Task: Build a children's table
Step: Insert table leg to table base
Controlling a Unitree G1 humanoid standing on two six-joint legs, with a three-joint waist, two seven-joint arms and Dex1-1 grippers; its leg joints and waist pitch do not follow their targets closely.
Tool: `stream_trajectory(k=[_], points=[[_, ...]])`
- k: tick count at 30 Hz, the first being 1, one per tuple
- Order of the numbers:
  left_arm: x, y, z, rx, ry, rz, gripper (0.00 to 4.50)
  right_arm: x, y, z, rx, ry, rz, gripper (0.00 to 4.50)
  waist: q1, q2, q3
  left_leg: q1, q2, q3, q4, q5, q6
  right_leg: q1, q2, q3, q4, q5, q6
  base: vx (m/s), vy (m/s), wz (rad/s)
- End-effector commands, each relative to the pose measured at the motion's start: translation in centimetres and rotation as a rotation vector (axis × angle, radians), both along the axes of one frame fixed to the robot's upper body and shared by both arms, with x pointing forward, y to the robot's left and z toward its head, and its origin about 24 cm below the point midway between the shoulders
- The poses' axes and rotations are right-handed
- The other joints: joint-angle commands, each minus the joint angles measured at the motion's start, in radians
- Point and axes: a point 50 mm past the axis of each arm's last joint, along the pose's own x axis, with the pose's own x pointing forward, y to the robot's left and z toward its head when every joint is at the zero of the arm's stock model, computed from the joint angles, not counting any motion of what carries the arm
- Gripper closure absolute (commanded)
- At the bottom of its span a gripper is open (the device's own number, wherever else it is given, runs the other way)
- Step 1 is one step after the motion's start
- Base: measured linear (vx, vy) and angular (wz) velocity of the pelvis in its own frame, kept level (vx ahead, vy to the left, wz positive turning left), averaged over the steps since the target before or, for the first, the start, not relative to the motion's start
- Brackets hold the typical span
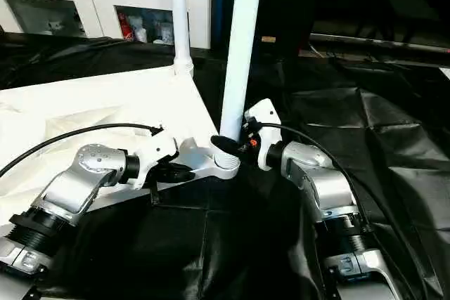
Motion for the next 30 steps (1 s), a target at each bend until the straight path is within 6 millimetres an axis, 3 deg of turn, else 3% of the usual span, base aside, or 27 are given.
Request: stream_trajectory(k=[1, 7, 10, 11, 13, 17, 23, 26, 28, 29, 30], points=[[0.1, 0.2, -0.3, 0.031, 0.015, -0.014, 4.5, 0.4, -0.3, -1.5, 0.039, 0.066, -0.045, 2.62, -0.007, 0.002, -0.06, 0.029, 0.069, -0.031, -0.09, -0.165, -0.003, 0.025, -0.073, 0.036, -0.081, -0.051, -0.264, 0.0, 0.0, 0.0], [0.4, 0.4, 0.0, 0.035, 0.003, -0.002, 4.5, 0.1, -0.7, -3.0, 0.077, 0.125, -0.079, 2.62, -0.007, 0.003, -0.055, 0.032, 0.071, -0.036, -0.099, -0.237, -0.038, 0.023, -0.075, 0.037, -0.09, -0.144, -0.242, 0.0, 0.0, 0.0], [0.6, 0.5, 0.1, 0.033, -0.009, 0.01, 4.5, -0.2, -0.9, -3.5, 0.119, 0.144, -0.104, 2.62, -0.005, 0.003, -0.057, 0.032, 0.072, -0.036, -0.101, -0.236, -0.039, 0.022, -0.075, 0.038, -0.09, -0.128, -0.239, 0.0, 0.0, 0.0], [0.8, 0.7, 0.2, 0.036, -0.016, 0.016, 4.5, -0.7, -1.0, -4.4, 0.133, 0.153, -0.115, 2.62, -0.004, 0.011, -0.057, 0.032, 0.072, -0.037, -0.101, -0.234, -0.039, 0.021, -0.075, 0.038, -0.089, -0.114, -0.241, 0.0, 0.0, 0.0], [0.9, 0.7, 0.3, 0.038, -0.02, 0.017, 4.5, -1.2, -0.9, -4.9, 0.144, 0.152, -0.12, 2.62, -0.003, 0.007, -0.058, 0.031, 0.071, -0.036, -0.101, -0.234, -0.038, 0.024, -0.076, 0.039, -0.09, -0.105, -0.242, 0.0, 0.0, 0.0], [1.1, 0.8, 0.5, 0.041, -0.031, 0.024, 4.5, -1.9, -0.5, -5.4, 0.149, 0.121, -0.132, 2.62, 0.0, 0.009, -0.057, 0.034, 0.071, -0.035, -0.102, -0.235, -0.034, 0.021, -0.075, 0.038, -0.093, -0.11, -0.243, 0.0, 0.0, 0.0], [1.2, 0.8, 0.5, 0.044, -0.039, 0.029, 4.5, -2.7, 0.4, -5.7, 0.117, 0.033, -0.134, 2.62, 0.001, 0.011, -0.053, 0.035, 0.073, -0.039, -0.11, -0.283, -0.048, 0.016, -0.076, 0.039, -0.101, -0.18, -0.225, 0.0, 0.0, 0.0], [1.2, 0.8, 0.5, 0.046, -0.04, 0.026, 4.5, -2.8, 1.0, -5.5, 0.081, -0.005, -0.105, 2.62, -0.001, 0.008, -0.053, 0.034, 0.073, -0.04, -0.113, -0.292, -0.053, 0.016, -0.076, 0.039, -0.102, -0.2, -0.216, 0.0, 0.0, 0.0], [1.1, 0.7, 0.5, 0.043, -0.039, 0.025, 4.5, -2.8, 1.4, -5.4, 0.051, -0.027, -0.073, 2.62, -0.001, 0.008, -0.053, 0.034, 0.073, -0.04, -0.114, -0.29, -0.05, 0.017, -0.076, 0.04, -0.103, -0.204, -0.213, 0.0, 0.0, 0.0], [1.1, 0.7, 0.5, 0.042, -0.038, 0.024, 4.5, -2.8, 1.5, -5.4, 0.043, -0.029, -0.059, 2.62, -0.001, 0.002, -0.053, 0.034, 0.073, -0.039, -0.114, -0.284, -0.047, 0.018, -0.076, 0.039, -0.103, -0.199, -0.213, 0.0, 0.0, 0.0], [1.1, 0.7, 0.5, 0.043, -0.038, 0.023, 4.5, -2.7, 1.6, -5.4, 0.023, -0.036, -0.048, 2.62, 0.0, 0.006, -0.052, 0.032, 0.073, -0.039, -0.114, -0.268, -0.041, 0.017, -0.076, 0.04, -0.103, -0.185, -0.213, 0.0, 0.0, 0.0]])
